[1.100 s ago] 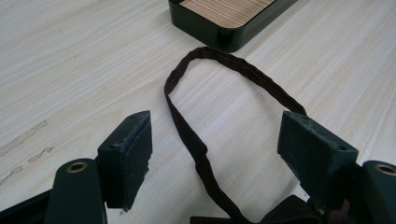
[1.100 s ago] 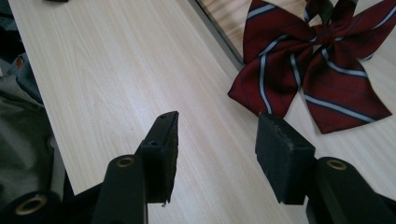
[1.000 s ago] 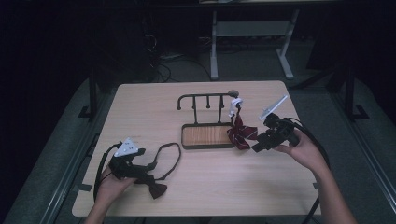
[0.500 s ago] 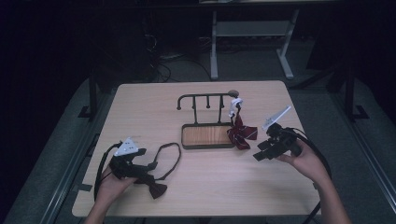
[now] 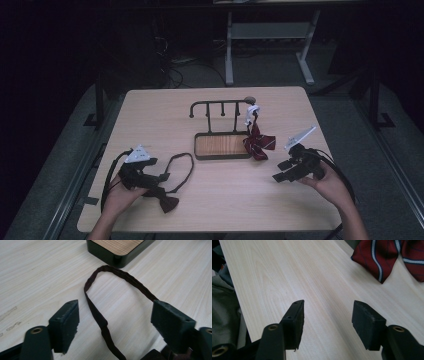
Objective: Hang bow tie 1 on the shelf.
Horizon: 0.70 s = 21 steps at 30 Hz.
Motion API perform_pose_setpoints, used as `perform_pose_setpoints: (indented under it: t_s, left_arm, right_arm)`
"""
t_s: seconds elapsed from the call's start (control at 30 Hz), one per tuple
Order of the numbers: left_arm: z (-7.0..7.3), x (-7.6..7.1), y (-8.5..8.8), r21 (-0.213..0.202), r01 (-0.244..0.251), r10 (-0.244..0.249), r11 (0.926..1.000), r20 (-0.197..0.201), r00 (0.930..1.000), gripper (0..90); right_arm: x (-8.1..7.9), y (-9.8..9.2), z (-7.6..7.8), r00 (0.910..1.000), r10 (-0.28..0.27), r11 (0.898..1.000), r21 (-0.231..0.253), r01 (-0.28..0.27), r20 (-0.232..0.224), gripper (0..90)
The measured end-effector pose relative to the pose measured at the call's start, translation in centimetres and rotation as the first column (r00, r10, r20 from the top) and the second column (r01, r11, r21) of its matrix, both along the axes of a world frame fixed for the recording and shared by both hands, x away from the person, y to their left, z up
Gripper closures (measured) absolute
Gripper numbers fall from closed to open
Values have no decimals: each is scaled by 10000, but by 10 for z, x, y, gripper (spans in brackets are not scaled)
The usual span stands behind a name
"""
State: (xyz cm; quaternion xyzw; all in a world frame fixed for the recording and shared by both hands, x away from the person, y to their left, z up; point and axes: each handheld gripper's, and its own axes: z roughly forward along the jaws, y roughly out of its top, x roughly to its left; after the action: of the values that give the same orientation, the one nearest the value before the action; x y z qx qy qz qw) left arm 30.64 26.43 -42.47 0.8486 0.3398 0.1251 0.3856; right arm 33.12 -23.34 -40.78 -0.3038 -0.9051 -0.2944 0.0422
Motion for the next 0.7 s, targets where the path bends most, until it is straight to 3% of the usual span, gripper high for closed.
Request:
perform_pose_setpoints:
  t_s: [0.27,0.3,0.33,0.4,0.43,0.7]
  left_arm:
    - [7,9,0,105,25,-24,9999,-85,10000,205]
    - [6,11,-1,412,83,-78,9991,-111,9999,207]
    - [6,11,-1,412,83,-78,9991,-111,9999,208]
    - [5,13,-3,1007,169,-161,9948,-94,9998,208]
    - [4,15,-5,1226,316,-279,9920,-319,9991,245]
    - [9,28,-14,1936,621,-484,9791,-748,9960,311]
  right_arm:
    - [-9,6,-3,9998,34,9994,-336,-28,180,384]
    - [-11,7,-4,9998,46,9994,-343,-40,192,373]
    - [-12,8,-5,9998,33,9994,-336,-26,205,368]
    - [-13,8,-6,9998,20,9995,-330,-13,206,362]
    - [-14,8,-7,9996,22,9995,-314,-13,291,359]
    - [-18,10,-11,9996,34,9985,-553,-19,271,358]
